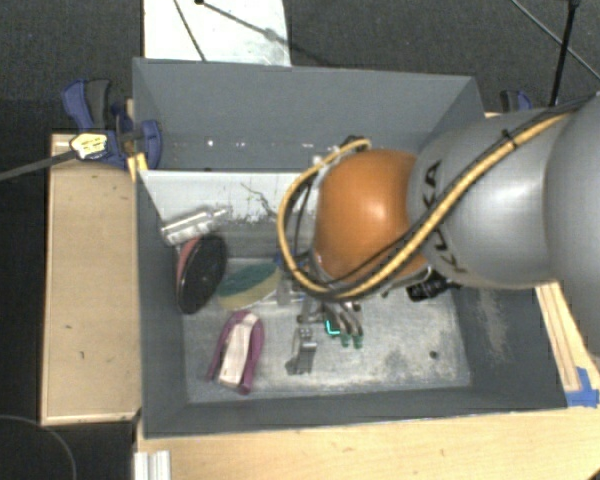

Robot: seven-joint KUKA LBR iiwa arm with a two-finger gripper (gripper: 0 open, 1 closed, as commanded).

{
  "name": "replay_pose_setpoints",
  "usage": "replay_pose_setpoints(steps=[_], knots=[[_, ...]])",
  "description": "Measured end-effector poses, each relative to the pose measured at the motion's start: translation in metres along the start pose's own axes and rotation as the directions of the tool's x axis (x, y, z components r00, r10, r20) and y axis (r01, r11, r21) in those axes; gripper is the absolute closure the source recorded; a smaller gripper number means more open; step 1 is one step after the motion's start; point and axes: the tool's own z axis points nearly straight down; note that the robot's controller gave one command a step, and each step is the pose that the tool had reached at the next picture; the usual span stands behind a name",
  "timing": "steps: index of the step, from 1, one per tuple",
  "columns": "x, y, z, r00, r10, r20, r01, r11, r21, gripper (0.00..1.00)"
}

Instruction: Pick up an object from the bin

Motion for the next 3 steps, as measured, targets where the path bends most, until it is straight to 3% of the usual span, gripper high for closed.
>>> replay_pose_setpoints(steps=[1, 2, 3], knots=[[-0.039, 0.047, 0.063, 0.922, -0.386, 0.012, 0.386, 0.922, 0.003, 0.00], [-0.015, 0.070, 0.077, 0.734, -0.680, 0.005, 0.680, 0.734, 0.002, 0.00], [-0.016, 0.069, 0.077, 0.740, -0.673, 0.003, 0.673, 0.740, 0.002, 1.00]])
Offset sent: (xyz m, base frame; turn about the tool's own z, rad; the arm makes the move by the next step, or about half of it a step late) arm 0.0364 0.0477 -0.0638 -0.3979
